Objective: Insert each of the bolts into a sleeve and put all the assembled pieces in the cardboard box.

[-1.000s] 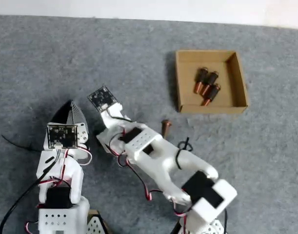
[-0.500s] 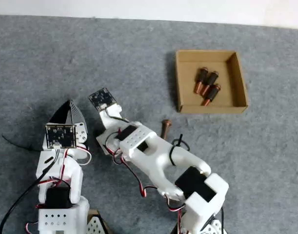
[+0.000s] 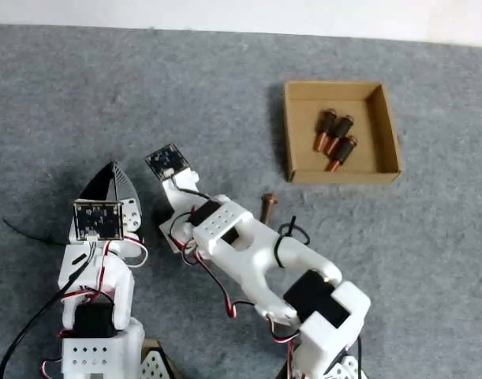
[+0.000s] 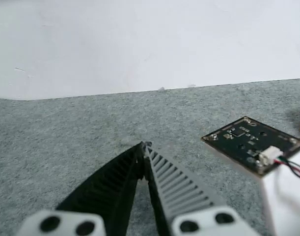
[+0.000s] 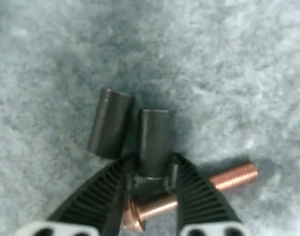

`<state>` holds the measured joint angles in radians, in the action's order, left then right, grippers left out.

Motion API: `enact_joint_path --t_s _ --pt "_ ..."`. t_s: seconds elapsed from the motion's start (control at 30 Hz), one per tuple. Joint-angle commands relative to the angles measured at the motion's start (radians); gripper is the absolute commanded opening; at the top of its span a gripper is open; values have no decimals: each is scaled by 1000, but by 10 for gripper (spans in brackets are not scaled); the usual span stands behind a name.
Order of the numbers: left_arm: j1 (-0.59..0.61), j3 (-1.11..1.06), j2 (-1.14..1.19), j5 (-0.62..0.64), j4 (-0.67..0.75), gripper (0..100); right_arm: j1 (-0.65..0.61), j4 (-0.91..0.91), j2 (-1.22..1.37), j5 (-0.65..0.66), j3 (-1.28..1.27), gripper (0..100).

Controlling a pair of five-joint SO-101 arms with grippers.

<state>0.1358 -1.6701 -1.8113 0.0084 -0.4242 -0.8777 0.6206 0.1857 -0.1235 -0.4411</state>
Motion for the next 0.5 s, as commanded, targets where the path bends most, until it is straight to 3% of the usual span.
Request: enact_joint_path --t_s 0.0,0.47 --pt "12 59 -15 9 3 11 -8 -7 -4 -5 45 9" --pt "7 54 -15 9 3 11 8 -38 -2 -5 77 33"
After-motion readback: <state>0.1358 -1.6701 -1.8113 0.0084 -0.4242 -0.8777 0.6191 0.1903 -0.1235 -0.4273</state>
